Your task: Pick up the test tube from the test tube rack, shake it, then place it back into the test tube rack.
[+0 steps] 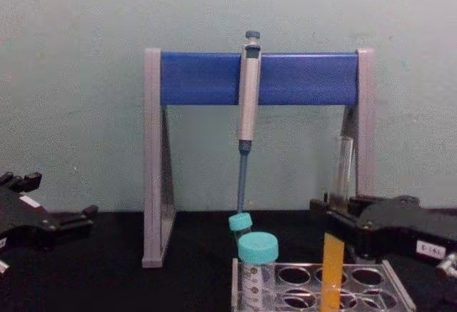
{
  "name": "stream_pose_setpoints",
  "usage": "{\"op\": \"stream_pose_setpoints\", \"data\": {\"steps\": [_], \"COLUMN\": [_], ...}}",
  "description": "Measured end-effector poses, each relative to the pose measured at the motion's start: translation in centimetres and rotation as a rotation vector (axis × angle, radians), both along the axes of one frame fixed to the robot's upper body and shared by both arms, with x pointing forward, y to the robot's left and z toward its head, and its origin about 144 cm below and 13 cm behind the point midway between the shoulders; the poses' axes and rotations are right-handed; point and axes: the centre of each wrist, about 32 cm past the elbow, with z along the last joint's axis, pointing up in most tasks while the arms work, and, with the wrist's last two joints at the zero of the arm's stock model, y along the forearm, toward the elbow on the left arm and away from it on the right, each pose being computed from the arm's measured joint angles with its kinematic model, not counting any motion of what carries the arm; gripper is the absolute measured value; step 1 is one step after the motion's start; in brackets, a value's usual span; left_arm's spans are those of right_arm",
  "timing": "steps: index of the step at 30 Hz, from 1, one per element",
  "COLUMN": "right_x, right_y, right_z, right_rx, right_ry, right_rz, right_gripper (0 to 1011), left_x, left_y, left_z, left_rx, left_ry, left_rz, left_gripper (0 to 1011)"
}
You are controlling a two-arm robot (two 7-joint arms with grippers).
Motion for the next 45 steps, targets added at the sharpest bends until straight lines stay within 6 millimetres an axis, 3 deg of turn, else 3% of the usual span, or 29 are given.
{"op": "stream_pose_setpoints", "data": {"steps": [33, 37, 45], "right_x": [0.11, 0.1, 0.11], "right_y": [0.15, 0.14, 0.12], "right_z": [-1.07, -1.09, -1.08], "right_rx": [-0.015, -0.017, -0.017], "right_ry": [0.034, 0.037, 0.037], "right_rz": [-0.011, -0.011, -0.011], "right_gripper": [238, 326, 610], "left_x": [0.0, 0.0, 0.0], "left_y": [0.0, 0.0, 0.0], "left_z": [0.0, 0.0, 0.0], "left_rx": [0.0, 0.0, 0.0], "left_ry": [0.0, 0.0, 0.0], "left_rz": [0.0, 0.0, 0.0], "left_gripper": [1001, 1001, 1001]}}
